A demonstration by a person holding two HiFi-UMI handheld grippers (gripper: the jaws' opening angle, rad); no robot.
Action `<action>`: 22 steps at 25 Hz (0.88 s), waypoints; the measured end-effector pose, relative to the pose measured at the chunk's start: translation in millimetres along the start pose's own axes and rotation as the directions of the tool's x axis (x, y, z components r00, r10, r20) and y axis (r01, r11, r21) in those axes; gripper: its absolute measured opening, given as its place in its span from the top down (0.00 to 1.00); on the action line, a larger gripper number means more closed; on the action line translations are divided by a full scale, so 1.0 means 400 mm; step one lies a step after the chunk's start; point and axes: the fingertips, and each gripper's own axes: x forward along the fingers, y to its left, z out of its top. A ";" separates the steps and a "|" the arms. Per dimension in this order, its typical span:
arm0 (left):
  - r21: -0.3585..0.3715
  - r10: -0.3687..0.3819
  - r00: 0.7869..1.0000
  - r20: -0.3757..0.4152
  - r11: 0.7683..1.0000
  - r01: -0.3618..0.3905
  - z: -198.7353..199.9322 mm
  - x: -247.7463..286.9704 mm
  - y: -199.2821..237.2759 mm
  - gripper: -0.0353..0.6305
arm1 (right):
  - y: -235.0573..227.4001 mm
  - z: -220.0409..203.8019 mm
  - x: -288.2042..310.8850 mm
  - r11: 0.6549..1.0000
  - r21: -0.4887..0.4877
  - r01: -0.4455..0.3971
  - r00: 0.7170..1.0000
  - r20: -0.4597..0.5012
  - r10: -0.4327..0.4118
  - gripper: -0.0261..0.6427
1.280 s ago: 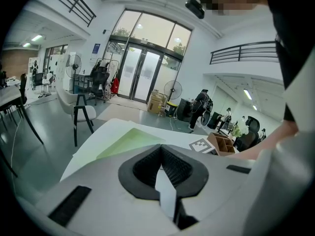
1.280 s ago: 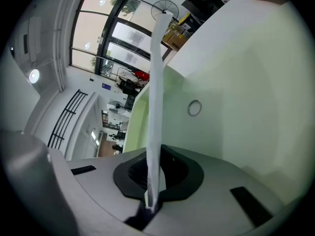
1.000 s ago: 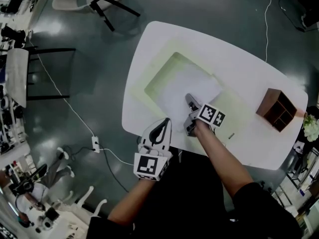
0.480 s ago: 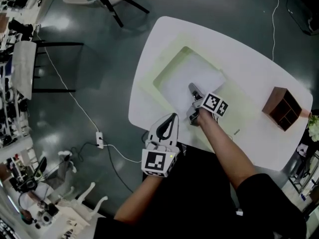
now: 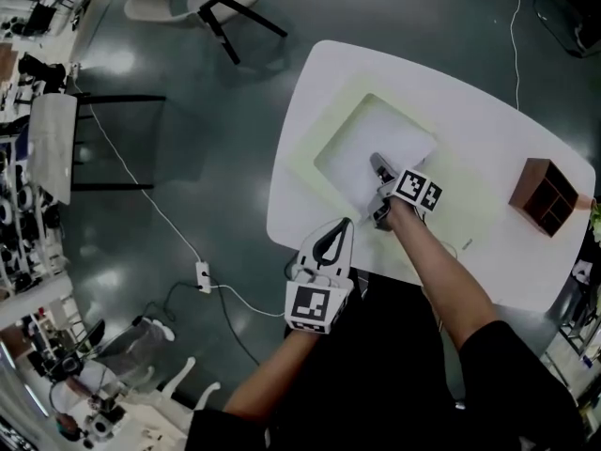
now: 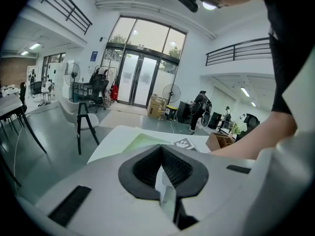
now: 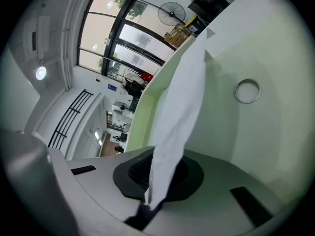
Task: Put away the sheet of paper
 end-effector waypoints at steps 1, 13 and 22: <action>-0.004 0.003 1.000 -0.001 1.000 -0.003 -0.002 -0.003 0.009 0.94 | 0.002 -0.001 0.009 1.000 -0.002 0.001 1.000 -0.005 -0.001 0.96; -0.005 -0.014 1.000 -0.010 1.000 0.013 -0.004 -0.006 0.060 0.94 | 0.035 -0.011 0.062 1.000 -0.030 -0.008 1.000 -0.026 0.007 0.96; 0.008 -0.059 0.998 -0.013 0.998 0.059 0.012 0.019 0.067 0.94 | 0.055 -0.011 0.089 0.999 -0.024 -0.025 0.999 -0.021 0.024 0.96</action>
